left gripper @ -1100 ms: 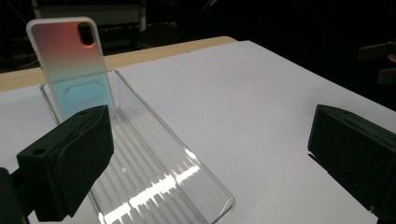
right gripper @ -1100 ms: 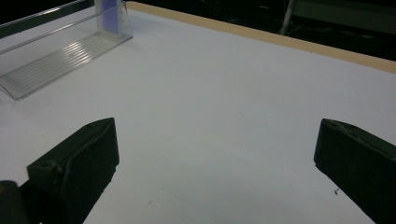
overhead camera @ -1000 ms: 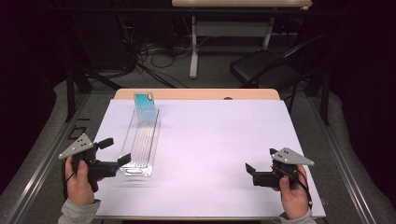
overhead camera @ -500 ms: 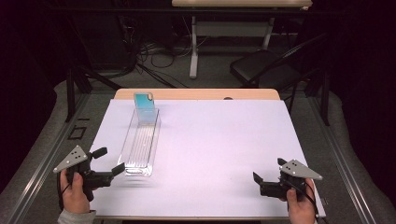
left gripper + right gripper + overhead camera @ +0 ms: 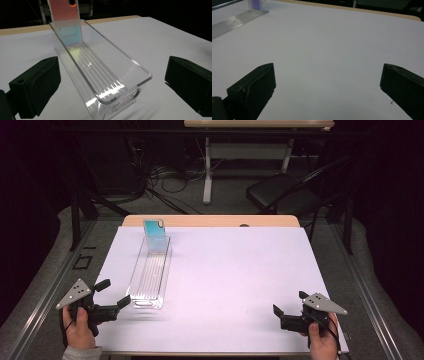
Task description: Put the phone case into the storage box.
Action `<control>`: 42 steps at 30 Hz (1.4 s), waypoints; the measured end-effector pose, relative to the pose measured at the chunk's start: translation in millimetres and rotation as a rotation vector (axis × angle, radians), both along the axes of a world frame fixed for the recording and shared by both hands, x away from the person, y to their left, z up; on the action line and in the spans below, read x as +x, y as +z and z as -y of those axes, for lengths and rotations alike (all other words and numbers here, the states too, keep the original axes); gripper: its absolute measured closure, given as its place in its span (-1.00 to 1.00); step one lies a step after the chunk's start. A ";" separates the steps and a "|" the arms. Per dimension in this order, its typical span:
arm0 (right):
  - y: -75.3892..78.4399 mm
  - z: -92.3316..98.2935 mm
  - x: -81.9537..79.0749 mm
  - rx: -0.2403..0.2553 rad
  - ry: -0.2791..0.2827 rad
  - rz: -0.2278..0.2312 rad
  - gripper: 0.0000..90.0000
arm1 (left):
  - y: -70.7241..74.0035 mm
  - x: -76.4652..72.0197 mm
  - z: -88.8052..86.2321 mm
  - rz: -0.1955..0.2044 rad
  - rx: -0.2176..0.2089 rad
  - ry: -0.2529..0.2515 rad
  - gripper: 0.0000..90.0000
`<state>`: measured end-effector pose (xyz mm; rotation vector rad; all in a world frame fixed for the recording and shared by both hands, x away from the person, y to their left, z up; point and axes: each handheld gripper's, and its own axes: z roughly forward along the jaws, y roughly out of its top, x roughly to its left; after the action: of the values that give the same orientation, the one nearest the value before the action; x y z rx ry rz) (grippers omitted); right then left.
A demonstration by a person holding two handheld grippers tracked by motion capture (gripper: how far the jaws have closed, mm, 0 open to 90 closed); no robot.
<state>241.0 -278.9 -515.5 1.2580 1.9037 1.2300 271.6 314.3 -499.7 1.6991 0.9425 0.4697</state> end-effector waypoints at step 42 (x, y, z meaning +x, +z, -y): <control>-30.2 -1.2 6.8 -0.019 -0.004 -0.046 -0.99 | -19.0 5.1 -19.8 -0.023 -0.038 0.048 -0.99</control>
<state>247.8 -277.7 -545.7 1.2896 1.9402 1.1876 276.7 334.1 -518.7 1.6535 1.0047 0.4626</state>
